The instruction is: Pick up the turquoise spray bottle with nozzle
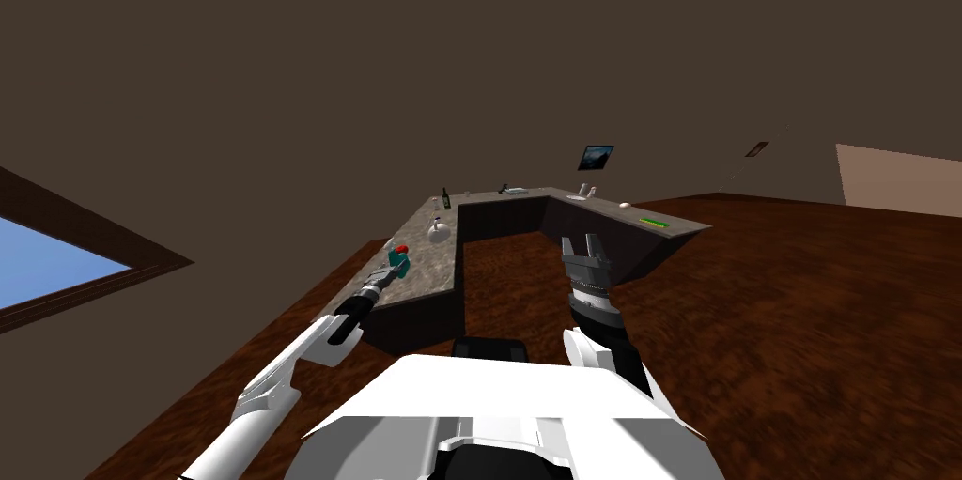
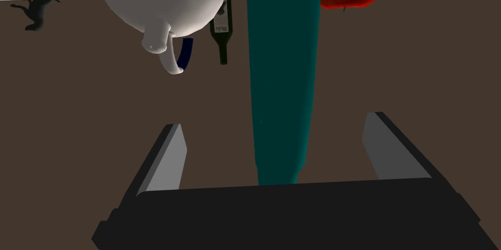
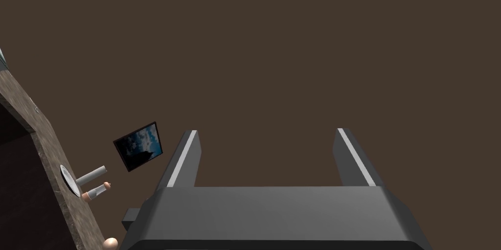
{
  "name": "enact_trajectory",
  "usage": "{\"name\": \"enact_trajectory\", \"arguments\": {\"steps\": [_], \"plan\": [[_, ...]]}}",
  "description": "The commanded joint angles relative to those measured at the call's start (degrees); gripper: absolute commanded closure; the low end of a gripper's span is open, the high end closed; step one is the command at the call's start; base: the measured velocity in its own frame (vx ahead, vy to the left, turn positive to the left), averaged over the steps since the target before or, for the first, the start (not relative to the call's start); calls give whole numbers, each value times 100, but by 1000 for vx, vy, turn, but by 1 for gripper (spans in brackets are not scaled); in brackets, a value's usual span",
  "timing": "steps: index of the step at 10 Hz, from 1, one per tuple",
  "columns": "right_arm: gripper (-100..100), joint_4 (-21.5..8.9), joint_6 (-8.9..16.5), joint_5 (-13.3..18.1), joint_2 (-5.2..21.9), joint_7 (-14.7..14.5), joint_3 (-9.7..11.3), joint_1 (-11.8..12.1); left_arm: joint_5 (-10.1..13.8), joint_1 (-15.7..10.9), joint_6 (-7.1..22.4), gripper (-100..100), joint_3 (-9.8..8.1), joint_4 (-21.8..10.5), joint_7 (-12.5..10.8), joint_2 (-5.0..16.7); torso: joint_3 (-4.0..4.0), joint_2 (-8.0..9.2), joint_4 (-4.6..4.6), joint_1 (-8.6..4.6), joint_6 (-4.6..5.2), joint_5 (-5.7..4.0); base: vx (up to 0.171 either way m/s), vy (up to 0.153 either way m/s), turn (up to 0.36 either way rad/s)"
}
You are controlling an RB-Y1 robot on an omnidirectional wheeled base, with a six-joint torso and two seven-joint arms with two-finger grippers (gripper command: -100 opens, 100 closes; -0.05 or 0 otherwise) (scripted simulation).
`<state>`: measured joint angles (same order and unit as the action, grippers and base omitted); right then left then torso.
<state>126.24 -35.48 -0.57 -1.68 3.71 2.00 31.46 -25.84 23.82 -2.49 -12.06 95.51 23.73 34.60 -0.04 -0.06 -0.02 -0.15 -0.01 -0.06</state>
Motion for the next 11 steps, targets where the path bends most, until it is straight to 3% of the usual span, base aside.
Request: {"name": "enact_trajectory", "arguments": {"steps": [1, 2, 3, 4, 5, 6, 9, 10, 11], "plan": [[0, 0, 0, 0, 0, 0, 0, 0, 0, 0, 0, 0, 0, 0, 0, 0, 0, 0, 0, 0, 0, 0, 4, -8, 1], [0, 0, 0, 0, 0, 0, 0, 0, -186, -179, 239, -100, 99, 53, 163, -288, 3, 6, 1, 12, 0, 3, -18, 72, -72], [0, 0, 0, 0, 1, 0, -1, -1, -372, -343, 388, -100, 197, 105, 327, -457, 7, 13, 3, 38, 2, 9, -112, 200, -138], [0, 0, 0, 0, 2, 0, -2, -2, -372, -358, 480, -100, 197, 105, 327, -648, 22, 40, 8, 82, 3, 18, -104, 167, -65], [0, -1, 1, 0, 2, 0, -2, -1, -558, -537, 683, -100, 295, 156, 492, -810, 26, 44, 10, 81, -1, 20, -61, 171, -52], [0, 0, 0, 0, 2, 0, -2, -1, -558, -537, 720, -100, 295, 156, 492, -946, 20, 34, 8, 85, 1, 19, -41, 138, -49], [0, -1, 0, 0, 1, 0, -1, -1, -931, -895, 1172, -100, 491, 259, 820, -1480, 15, 24, 6, 61, -1, 16, -56, 128, -62], [0, 0, 0, 0, 2, 0, -1, -1, -931, -895, 1201, -100, 491, 259, 820, -1617, 18, 30, 7, 67, 0, 15, -58, 105, -55], [0, -1, 0, 0, 1, 0, -1, -1, -1117, -1074, 1439, -100, 589, 310, 984, -1764, 17, 28, 7, 58, -1, 15, -64, 123, -84]]}}
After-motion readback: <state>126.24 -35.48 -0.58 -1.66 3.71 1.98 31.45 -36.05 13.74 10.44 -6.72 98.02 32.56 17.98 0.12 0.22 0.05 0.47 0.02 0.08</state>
